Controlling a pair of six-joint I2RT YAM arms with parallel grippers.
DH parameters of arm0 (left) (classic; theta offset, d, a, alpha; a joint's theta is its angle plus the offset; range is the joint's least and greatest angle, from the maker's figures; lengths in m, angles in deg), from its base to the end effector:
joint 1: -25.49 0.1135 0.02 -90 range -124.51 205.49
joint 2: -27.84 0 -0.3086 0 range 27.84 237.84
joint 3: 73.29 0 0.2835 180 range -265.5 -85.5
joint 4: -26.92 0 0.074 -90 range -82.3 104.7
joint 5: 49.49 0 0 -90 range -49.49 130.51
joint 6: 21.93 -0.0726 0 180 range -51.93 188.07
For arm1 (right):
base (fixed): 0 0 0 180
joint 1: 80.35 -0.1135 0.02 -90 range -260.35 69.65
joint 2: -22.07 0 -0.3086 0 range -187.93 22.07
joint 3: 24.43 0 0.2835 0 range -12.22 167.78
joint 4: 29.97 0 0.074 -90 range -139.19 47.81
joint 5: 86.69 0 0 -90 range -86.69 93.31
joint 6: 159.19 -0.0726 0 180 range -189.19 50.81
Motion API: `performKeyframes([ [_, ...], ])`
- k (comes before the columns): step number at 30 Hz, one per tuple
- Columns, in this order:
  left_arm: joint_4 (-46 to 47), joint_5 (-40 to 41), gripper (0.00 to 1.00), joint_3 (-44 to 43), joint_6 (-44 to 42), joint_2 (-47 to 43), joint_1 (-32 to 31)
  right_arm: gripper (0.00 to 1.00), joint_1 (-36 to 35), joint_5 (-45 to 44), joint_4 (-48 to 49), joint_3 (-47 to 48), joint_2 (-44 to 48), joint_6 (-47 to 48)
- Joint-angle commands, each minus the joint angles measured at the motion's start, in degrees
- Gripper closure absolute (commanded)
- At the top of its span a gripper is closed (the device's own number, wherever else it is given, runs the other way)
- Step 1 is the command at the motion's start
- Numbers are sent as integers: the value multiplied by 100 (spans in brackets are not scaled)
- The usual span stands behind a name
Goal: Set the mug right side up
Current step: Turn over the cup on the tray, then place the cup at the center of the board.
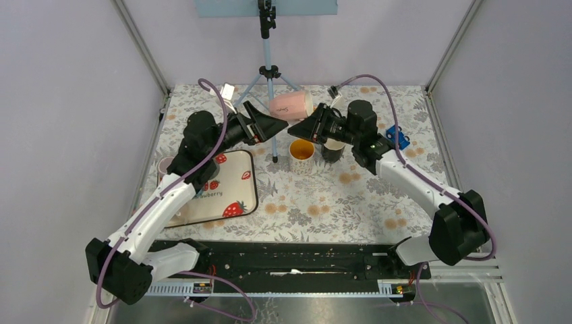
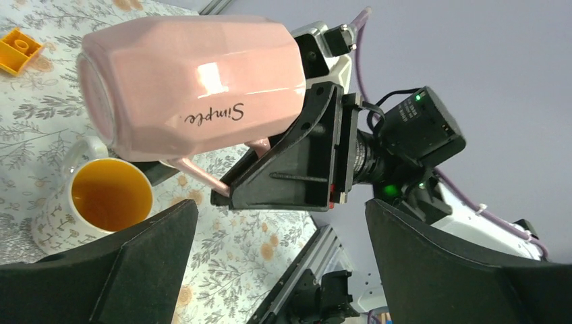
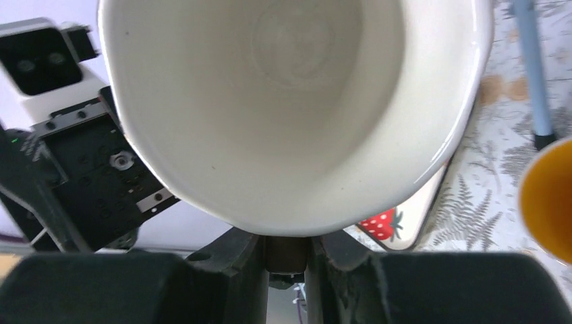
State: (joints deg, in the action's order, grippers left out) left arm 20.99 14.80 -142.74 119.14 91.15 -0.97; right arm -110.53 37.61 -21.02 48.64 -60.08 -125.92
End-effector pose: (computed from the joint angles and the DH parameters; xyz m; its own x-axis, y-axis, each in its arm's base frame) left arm 0.2569 -0.1631 0.4201 -0.6124 -0.4781 -0.6296 0.4989 0.3841 -0.7769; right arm 0.3181 0.2323 0.3742 -0.7556 0.3596 -0.5475 -0.4934 0.2373 0.8368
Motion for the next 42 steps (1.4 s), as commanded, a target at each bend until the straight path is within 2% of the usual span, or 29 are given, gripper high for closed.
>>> performKeyframes([
  [1,-442,-56,1,-423,-629,-159,-15,100,-32,-832,-954,743,683,1102],
  [10,-782,-525,1,-520,-884,55,-13,100,-31,-2493,-3272,1346,1374,2187],
  [23,-927,-771,1,-633,-1073,257,-23,100,49,-4809,-5565,2052,1671,2904],
  [33,-1132,-865,1,-823,-1145,471,-56,100,1529,-4658,-5840,1763,1495,3207],
  [42,-1261,-880,1,-845,-1213,569,-161,100,1845,-4957,-5293,1293,1118,3377],
])
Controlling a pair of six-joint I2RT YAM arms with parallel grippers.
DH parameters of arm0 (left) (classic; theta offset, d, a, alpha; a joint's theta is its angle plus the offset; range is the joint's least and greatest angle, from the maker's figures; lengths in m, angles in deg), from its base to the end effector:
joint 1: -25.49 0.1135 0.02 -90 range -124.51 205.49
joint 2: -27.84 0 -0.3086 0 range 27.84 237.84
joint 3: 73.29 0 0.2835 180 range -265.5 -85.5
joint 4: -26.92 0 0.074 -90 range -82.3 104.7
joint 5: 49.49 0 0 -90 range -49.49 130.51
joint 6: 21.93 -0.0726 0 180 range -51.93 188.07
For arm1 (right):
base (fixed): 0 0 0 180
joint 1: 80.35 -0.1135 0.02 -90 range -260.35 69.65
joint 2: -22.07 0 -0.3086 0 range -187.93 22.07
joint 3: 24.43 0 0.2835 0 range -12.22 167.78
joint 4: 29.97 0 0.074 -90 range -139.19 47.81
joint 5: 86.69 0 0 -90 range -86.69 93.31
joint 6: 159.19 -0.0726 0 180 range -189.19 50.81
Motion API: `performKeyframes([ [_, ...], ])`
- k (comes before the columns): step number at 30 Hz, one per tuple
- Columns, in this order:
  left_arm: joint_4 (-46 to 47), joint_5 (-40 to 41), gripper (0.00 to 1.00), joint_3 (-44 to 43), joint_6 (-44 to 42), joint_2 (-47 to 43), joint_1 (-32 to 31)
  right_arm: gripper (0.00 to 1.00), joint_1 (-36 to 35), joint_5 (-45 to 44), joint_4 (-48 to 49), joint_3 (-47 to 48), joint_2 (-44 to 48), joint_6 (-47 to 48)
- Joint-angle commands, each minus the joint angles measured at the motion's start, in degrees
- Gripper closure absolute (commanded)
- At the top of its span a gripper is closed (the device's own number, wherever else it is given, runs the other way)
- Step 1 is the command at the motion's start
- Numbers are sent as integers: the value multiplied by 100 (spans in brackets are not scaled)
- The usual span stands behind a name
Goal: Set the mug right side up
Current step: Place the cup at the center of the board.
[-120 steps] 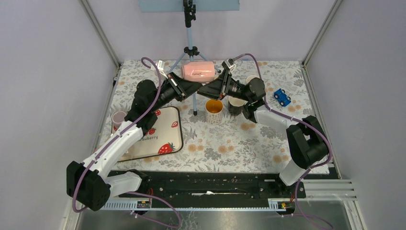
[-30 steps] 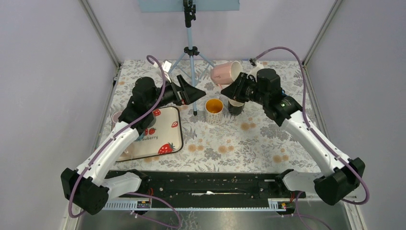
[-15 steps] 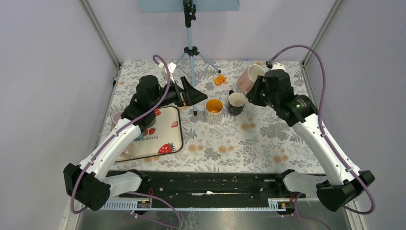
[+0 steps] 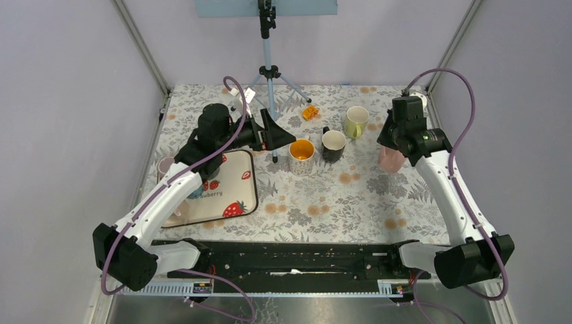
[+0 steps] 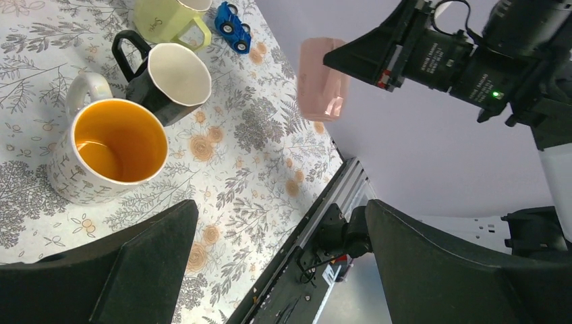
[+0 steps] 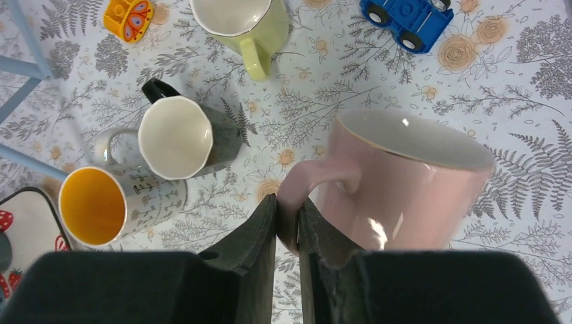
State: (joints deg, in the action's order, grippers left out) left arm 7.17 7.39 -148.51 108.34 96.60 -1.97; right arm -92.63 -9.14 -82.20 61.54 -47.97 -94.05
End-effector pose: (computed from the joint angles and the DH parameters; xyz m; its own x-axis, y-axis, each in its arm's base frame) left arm 0.2666 -0.1833 0.4020 -0.7103 -0.2410 -0.6614 0.5229 0.4485 -0.7249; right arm 0.3004 0.0494 0.3956 -0.5408 0.3024 -0.7849 0.2088 0.9522 0.2230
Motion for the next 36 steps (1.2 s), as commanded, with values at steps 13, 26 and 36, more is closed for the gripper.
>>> performKeyframes([
  [13,-239,-72,1,-257,-173,135,-93,100,181,-613,3802,-1820,53,587],
  [26,-319,-105,1,-179,-219,125,-91,100,158,-641,8090,-3976,-27,1697],
  [36,-353,-182,1,-168,-221,226,-87,100,16,-444,10814,-4747,-948,2464],
])
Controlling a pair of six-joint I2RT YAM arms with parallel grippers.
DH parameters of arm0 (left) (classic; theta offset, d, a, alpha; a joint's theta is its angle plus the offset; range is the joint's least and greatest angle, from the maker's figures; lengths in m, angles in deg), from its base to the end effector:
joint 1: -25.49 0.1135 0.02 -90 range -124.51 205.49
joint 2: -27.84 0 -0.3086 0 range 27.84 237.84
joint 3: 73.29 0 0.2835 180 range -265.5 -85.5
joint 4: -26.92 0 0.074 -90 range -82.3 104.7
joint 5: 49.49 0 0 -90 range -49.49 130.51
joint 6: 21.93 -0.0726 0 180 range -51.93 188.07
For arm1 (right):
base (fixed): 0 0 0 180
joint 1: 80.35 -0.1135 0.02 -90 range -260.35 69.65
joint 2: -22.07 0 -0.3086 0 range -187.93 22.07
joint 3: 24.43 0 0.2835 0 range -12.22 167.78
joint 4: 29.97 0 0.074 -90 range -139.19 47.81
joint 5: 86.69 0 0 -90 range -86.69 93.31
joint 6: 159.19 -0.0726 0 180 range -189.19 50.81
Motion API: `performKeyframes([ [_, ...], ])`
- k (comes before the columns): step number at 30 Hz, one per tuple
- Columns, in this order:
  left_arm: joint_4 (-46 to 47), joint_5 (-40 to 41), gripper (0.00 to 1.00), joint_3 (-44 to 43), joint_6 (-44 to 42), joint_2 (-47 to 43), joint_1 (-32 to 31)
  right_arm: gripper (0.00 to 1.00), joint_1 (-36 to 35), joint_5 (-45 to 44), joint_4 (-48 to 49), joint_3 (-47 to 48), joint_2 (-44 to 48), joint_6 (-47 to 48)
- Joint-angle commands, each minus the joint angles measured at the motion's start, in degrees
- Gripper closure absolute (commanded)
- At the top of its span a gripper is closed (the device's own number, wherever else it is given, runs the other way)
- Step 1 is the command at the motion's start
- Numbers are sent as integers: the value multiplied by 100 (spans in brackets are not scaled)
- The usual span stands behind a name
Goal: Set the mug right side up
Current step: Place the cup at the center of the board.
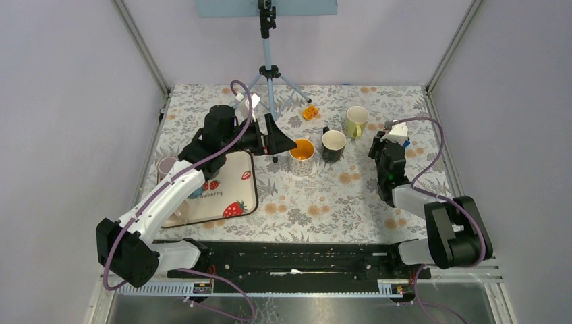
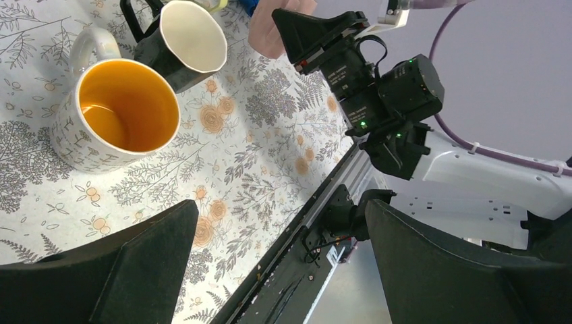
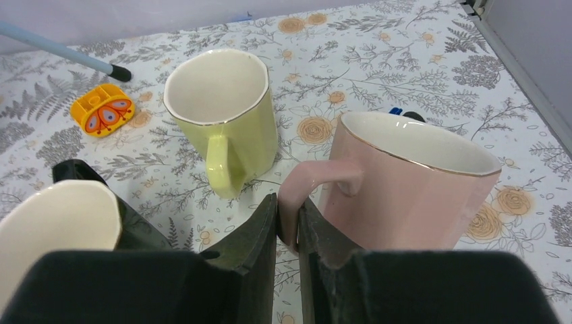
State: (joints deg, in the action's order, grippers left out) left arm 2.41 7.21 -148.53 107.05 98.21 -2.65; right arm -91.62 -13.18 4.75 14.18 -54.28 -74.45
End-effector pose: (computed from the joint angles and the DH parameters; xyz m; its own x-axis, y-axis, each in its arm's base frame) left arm 0.2684 -0.1887 0.3830 -0.7652 -0.1870 -0.6161 0.4744 0.4831 -0.7359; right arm 0.3127 0.0413 0.2323 -0.0431 0.0810 -0.9958 0.0949 0.9925 0.0767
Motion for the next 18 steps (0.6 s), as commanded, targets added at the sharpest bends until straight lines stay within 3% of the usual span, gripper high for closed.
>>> performKeyframes([
  [1,122,-184,1,-173,-93,72,-22,100,-86,18,2294,-15,-431,500],
  [18,126,-271,1,-86,-82,155,-80,100,-114,492,3949,138,-1801,913],
])
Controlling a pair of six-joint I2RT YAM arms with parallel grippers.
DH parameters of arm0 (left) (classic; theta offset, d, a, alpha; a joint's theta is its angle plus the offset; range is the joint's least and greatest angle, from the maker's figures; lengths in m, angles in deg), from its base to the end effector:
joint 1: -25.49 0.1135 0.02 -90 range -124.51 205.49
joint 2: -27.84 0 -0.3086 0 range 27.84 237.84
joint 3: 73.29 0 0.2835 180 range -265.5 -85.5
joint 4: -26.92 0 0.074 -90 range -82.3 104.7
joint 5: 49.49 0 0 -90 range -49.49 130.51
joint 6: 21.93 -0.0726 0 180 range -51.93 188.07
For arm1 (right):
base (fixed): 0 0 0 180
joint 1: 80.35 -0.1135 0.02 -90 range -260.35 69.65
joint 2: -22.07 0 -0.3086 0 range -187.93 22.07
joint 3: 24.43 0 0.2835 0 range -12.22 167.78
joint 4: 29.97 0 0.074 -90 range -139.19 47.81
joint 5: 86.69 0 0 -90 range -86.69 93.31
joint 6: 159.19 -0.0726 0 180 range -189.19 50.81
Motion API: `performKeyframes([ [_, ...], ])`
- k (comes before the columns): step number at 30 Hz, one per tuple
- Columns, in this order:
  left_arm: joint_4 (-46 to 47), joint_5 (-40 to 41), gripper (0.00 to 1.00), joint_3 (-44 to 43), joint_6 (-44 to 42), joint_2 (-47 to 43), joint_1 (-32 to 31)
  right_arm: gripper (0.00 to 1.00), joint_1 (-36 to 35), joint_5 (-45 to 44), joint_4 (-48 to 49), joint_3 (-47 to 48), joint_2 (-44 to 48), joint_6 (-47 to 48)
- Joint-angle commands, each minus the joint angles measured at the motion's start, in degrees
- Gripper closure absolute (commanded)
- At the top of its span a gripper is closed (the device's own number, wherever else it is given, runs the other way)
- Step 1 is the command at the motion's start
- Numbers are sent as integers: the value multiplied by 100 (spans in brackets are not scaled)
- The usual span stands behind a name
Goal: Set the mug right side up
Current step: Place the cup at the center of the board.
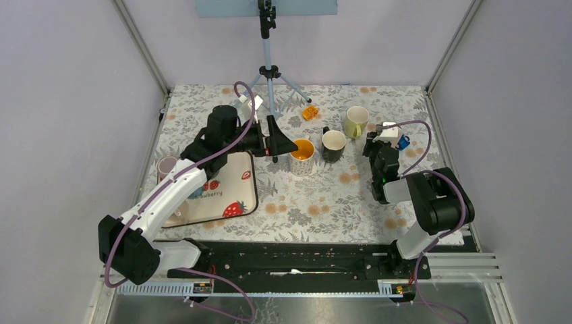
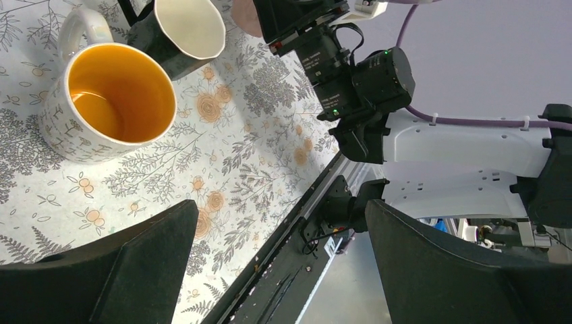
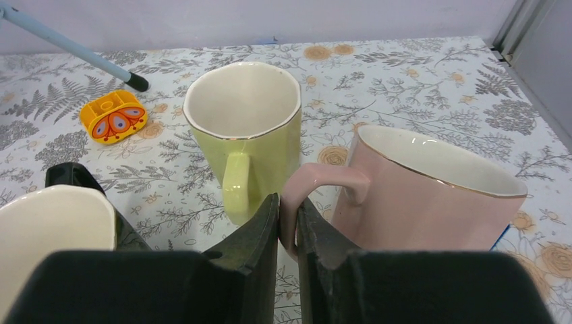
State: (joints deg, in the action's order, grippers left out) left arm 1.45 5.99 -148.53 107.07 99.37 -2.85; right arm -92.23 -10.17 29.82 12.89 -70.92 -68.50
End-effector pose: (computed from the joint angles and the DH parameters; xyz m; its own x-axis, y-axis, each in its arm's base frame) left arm 0.2704 -0.1926 0.3749 -0.7912 -0.1624 -0.5896 0.4586 0.4802 -0.7477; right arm 0.3364 0.0535 0.1980 0.0700 0.0028 -0.9975 0.0282 0.9996 0.0047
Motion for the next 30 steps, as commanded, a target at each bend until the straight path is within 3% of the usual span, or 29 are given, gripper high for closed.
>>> performKeyframes([
  [1,221,-151,1,-77,-83,45,-72,100,-51,188,1525,275,-205,322],
  [10,151,1,1,35,-186,-56,-137,100,-51,475,2664,97,-900,445],
  [22,-38,254,1,470,-392,-629,-139,100,-51,470,2679,-189,-810,125],
  [27,-37,215,1,501,-450,-752,-141,90,-49,474,2686,-391,-634,-11],
  [30,-29,186,1,533,-445,-792,-145,79,-51,484,2686,-448,-568,-108],
])
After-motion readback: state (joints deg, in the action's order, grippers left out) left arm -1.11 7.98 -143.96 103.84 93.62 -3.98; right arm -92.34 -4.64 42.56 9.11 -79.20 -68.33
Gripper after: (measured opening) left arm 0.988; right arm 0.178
